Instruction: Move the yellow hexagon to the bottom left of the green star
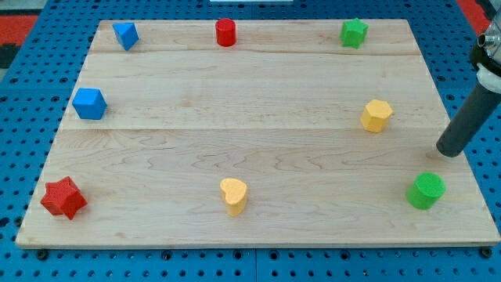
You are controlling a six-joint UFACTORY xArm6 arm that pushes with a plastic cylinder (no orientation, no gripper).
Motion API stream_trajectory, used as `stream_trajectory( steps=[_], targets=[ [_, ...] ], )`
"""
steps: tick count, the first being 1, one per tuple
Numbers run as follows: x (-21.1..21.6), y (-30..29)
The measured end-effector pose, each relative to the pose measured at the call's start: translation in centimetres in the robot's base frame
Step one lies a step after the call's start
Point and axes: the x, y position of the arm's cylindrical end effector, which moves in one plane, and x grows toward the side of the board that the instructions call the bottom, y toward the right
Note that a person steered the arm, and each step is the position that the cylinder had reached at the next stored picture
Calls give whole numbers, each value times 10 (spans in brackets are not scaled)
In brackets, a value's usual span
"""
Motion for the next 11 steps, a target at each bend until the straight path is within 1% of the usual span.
stream_trajectory(
  steps=[1,2,3,4,5,6,7,8,9,10,11],
  targets=[
    [-3,-5],
    [-19,-39],
    [-54,-86],
    [-70,-155],
    [-103,-169],
    [-133,-167],
    [-112,-160],
    [-117,-134],
    [-134,-134],
    [-139,-123],
    [-161,-126]
  ],
)
